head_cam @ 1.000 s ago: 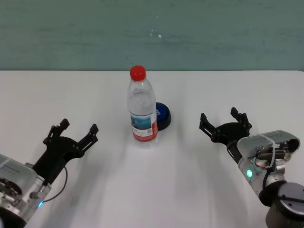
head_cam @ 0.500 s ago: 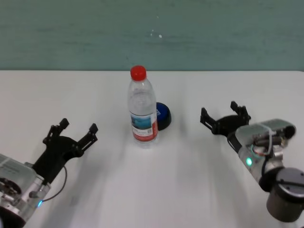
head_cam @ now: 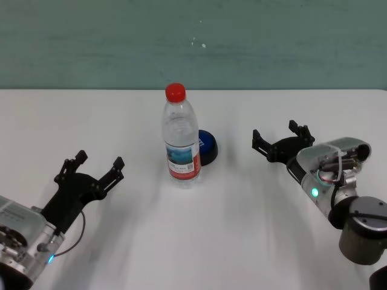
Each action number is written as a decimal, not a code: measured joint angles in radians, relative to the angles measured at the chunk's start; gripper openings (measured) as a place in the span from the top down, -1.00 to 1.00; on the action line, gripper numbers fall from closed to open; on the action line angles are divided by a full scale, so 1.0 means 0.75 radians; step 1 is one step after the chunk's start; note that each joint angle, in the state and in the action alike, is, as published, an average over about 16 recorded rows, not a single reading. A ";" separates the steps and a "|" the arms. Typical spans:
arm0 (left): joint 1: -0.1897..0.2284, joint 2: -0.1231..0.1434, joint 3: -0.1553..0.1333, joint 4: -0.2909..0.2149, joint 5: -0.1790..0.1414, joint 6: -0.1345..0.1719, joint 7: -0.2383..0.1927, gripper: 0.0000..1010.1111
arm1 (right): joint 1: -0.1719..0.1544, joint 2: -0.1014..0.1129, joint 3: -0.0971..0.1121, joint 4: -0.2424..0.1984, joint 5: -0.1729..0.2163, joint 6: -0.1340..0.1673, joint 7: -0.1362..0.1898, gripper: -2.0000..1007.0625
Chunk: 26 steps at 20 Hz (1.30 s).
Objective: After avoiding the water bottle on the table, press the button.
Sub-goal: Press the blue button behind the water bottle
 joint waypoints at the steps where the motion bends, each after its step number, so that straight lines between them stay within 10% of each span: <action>1: 0.000 0.000 0.000 0.000 0.000 0.000 0.000 -1.00 | 0.013 -0.001 0.000 0.013 -0.002 0.001 0.008 -0.99; 26: 0.000 0.000 0.000 0.000 0.000 0.000 0.000 -1.00 | 0.363 -0.059 -0.099 0.426 -0.028 -0.067 0.133 -0.99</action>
